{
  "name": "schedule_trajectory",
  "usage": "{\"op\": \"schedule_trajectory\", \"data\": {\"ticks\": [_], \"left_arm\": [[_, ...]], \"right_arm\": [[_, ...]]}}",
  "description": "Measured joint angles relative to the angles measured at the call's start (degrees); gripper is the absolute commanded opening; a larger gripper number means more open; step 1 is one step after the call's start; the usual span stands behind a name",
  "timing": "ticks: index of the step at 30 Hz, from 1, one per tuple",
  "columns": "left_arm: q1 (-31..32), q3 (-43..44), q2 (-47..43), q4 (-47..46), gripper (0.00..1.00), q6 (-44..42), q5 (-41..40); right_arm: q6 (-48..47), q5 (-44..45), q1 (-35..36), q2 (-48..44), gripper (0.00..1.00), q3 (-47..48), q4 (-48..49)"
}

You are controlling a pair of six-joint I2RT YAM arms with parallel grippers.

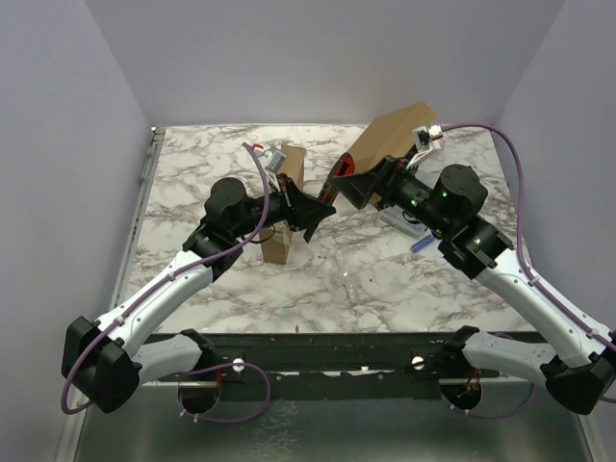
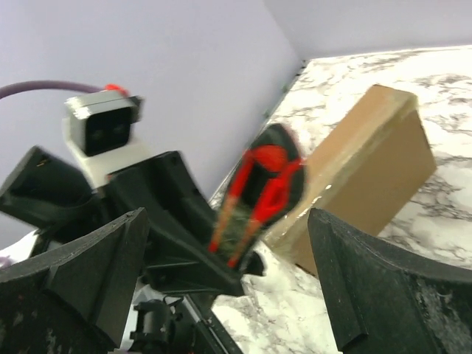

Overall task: Unpack the express box
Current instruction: Cut the express box at the center of the board.

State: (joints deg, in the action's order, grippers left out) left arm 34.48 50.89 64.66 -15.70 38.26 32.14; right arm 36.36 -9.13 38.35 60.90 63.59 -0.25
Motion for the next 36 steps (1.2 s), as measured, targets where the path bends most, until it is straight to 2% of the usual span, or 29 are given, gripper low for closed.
{"op": "schedule_trajectory", "data": {"ticks": [4, 7, 12, 16, 18, 25, 30, 32, 34, 35, 36], "left_arm": [[0.02, 0.07, -1.7, -1.38, 0.0, -0.13, 0.66], [0.04, 0.09, -2.25, -2.19, 0.0, -0.11, 1.2], [-0.13, 0.09, -2.1, -3.02, 0.0, 0.37, 2.93], [-0.07, 0.09, -2.1, -4.31, 0.0, 0.98, 4.37], [-0.07, 0.09, -2.1, -4.83, 0.0, 1.36, 5.09], [-0.07, -0.17, -2.4, -6.1, 0.0, 1.81, 6.71], [-0.07, -1.64, -3.87, -6.19, 0.0, 1.84, 7.28], [-0.07, -1.99, -4.35, -6.19, 0.0, 1.86, 7.32], [-0.07, -2.08, -4.63, -6.27, 0.0, 1.86, 7.34], [-0.07, -2.08, -4.7, -6.38, 0.0, 1.86, 7.34], [-0.07, -2.08, -4.76, -6.49, 0.0, 1.86, 7.34]], "right_arm": [[0.09, 2.86, -0.26, 0.44, 0.98, -0.13, -2.08], [0.24, 1.7, -0.92, 1.79, 0.89, -0.13, -2.32], [1.01, -9.18, -1.36, 4.63, 0.7, -0.17, 3.58], [2.62, -18.25, -1.33, 6.34, 0.62, -1.86, 10.29], [3.61, -21.42, -1.33, 7.23, 0.54, -2.19, 12.74], [6.78, -24.5, -1.49, 8.74, 0.53, -4.26, 20.22], [9.29, -24.76, -1.49, 8.87, 0.57, -5.31, 24.17], [10.38, -24.92, -1.57, 8.98, 0.55, -5.77, 26.53], [11.72, -25.18, -1.64, 9.16, 0.46, -6.71, 29.42], [12.2, -25.44, -1.68, 9.31, 0.35, -7.26, 30.71], [12.79, -26.1, -1.7, 9.64, 0.18, -7.58, 31.78]]}}
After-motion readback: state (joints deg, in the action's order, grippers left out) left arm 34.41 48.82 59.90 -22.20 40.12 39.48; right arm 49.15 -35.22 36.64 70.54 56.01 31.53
